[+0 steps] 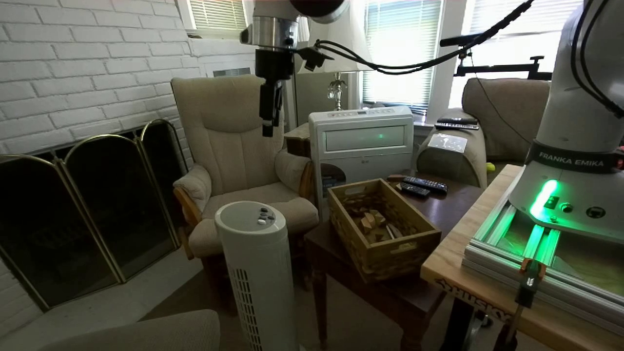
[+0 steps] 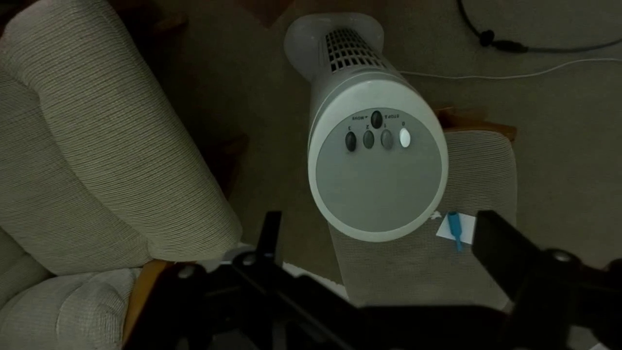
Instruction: Press the button on the furthest right on the heater
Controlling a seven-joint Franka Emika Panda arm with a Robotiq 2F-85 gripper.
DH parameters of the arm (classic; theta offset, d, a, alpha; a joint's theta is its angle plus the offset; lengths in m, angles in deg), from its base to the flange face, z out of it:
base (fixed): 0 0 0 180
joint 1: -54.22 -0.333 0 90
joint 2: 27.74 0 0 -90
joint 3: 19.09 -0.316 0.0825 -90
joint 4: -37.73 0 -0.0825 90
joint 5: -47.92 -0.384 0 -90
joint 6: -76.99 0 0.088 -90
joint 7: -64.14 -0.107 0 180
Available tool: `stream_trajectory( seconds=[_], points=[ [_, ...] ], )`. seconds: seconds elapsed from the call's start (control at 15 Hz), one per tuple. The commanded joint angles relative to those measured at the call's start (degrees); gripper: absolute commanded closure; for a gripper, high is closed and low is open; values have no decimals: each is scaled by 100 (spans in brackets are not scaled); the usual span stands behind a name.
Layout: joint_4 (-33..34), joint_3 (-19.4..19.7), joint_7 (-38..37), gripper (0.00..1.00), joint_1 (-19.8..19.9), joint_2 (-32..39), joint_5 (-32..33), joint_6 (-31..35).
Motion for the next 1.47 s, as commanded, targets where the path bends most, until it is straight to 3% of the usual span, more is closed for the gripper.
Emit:
stream_trajectory(
  seconds=[0.0,0.4,0.53,1.13,1.2,1.4],
  points=[
    [10,54,14,0,-52,-10,-19,-15],
    [190,145,-172,0,-84,306,184,-43],
    [267,216,-283,28,-118,511,357,19],
    [879,370,-226,92,-330,1497,566,168],
    [980,390,-223,98,-370,1620,583,157],
    [1252,433,-209,100,-496,1952,605,169]
  ],
)
